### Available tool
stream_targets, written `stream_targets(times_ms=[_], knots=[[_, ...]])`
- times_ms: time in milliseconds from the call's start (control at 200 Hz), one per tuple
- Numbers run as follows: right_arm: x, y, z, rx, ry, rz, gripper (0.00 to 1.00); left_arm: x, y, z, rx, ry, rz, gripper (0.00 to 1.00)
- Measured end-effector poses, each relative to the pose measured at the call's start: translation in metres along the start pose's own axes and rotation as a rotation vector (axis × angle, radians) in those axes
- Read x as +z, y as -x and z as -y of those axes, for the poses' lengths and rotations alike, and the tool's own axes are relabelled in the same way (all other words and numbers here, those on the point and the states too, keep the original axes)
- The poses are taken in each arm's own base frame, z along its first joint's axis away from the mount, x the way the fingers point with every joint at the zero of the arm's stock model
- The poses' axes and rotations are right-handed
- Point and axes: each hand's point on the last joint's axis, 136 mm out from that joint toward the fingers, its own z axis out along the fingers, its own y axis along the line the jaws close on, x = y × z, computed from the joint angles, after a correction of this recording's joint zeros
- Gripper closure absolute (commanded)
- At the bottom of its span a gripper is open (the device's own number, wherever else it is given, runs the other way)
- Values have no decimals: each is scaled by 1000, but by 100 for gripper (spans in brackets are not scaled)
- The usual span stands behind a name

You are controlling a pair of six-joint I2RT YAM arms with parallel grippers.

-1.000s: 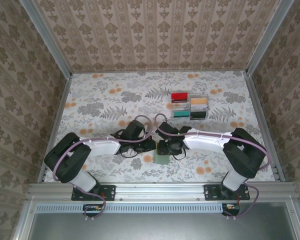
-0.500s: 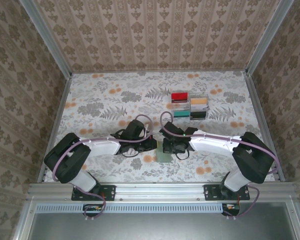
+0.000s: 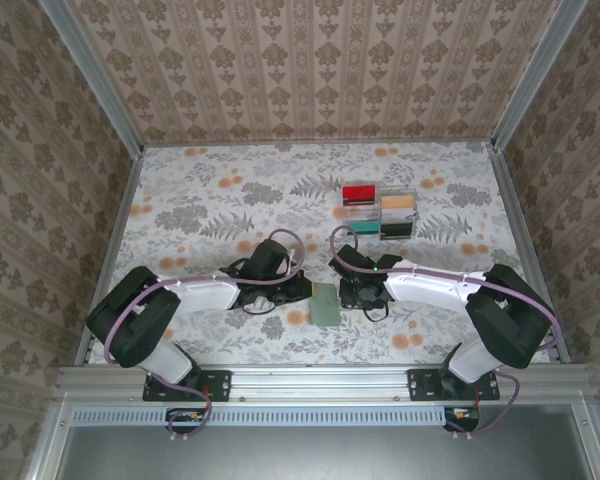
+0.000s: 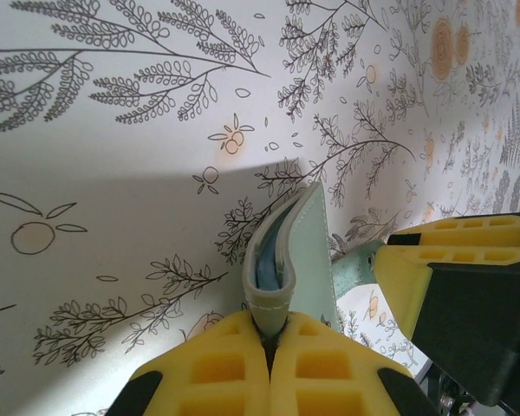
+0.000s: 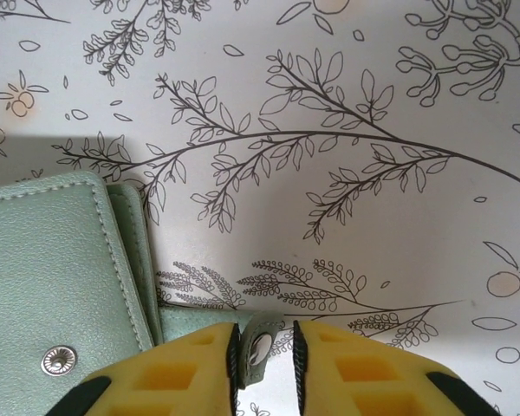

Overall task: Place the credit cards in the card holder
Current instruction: Open the button on the card holder, then open the card holder at the bottom-center of the table.

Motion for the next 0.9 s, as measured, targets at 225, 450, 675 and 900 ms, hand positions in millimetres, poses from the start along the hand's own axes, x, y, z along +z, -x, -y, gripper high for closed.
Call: stream_targets(times_ms=[225, 450, 675, 900], knots=[[8, -6, 2, -10, -17, -34, 73, 0, -1, -1, -3, 4, -4, 100], [6, -8, 1, -17, -8, -42, 93, 0, -2, -2, -5, 9, -7, 94], [-17, 1, -10, -11, 84, -4, 96, -2, 2, -2, 26, 57, -12, 66], [-44, 10, -21, 2, 184, 40, 96, -15, 7, 0, 50, 124, 30, 43]])
